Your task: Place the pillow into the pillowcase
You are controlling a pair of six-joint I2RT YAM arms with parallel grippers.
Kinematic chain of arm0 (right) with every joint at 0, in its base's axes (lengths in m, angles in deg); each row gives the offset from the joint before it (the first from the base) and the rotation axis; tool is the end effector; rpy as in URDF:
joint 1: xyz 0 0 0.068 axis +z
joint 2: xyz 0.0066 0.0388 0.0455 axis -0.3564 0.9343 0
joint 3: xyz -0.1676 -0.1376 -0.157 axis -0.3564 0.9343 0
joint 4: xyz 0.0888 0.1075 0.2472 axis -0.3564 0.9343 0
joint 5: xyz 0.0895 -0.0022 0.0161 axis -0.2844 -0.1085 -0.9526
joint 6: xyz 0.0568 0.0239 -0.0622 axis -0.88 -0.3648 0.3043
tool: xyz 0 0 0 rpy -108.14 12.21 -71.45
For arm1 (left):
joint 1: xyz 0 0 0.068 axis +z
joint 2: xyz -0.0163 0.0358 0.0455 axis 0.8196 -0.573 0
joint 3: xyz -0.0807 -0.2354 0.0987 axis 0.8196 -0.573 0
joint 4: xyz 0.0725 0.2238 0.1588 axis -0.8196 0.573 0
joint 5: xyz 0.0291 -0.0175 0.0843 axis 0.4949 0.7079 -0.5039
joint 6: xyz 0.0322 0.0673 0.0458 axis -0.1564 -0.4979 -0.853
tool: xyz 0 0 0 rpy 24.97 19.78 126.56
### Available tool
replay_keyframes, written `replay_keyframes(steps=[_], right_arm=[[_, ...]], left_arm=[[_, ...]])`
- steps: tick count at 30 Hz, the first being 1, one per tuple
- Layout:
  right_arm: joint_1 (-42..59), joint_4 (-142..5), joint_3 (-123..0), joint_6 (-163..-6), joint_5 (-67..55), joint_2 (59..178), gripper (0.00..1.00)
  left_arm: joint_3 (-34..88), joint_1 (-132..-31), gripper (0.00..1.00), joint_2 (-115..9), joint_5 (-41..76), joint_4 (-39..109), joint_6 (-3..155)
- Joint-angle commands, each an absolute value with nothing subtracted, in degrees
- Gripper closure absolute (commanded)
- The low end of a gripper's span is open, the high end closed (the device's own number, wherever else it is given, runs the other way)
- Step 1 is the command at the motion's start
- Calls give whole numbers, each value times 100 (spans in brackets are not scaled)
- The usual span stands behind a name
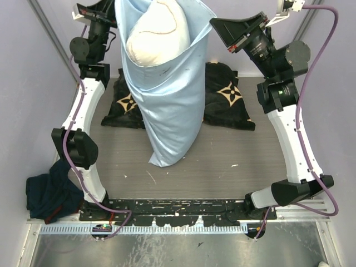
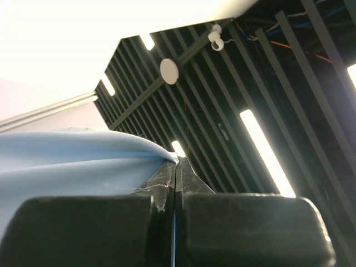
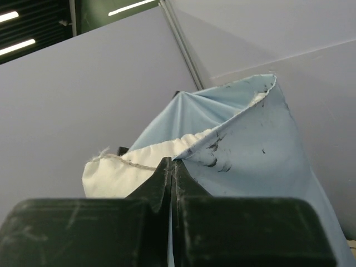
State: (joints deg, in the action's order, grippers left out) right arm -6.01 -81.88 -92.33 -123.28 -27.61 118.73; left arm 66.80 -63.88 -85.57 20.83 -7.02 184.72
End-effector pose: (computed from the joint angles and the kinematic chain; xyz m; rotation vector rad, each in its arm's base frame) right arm 0.2917 0.1165 0.6237 -0.2345 1.0508 1.1905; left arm 0.4565 -0.0870 0.5489 -0.6169 0.7207 -2.1932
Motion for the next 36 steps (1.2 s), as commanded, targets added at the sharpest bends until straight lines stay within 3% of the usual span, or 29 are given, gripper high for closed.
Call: replay_keyframes(steps=[1, 5, 9, 21, 26, 31, 36], right_arm=[[-614, -8682, -9008, -12201, -2456, 11774, 100], [-604, -9056, -8392, -12578, -2554, 11955, 99], [-596, -9079, -8401, -12573, -2541, 12128, 99], [-604, -8733, -10010, -12227, -2647, 11669, 100], [-603, -8759, -10224, -12047, -2465, 11401, 100], [-607, -8671, -10020, -11867, -2394, 11342, 100], [-603, -8715, -9348, -11939, -2307, 11518, 100]], left_arm=[[7775, -6370, 100, -8488, 1688, -904, 20147], [8902, -6350, 100, -8568, 1741, -375, 20014], [8929, -6305, 100, -8480, 1735, -375, 19971], [5970, -6276, 100, -8111, 1530, -1533, 20021], [5482, -6278, 100, -8136, 1455, -1775, 20061], [5725, -6304, 100, -8223, 1412, -1784, 20102], [7350, -6302, 100, -8483, 1379, -1110, 20088]])
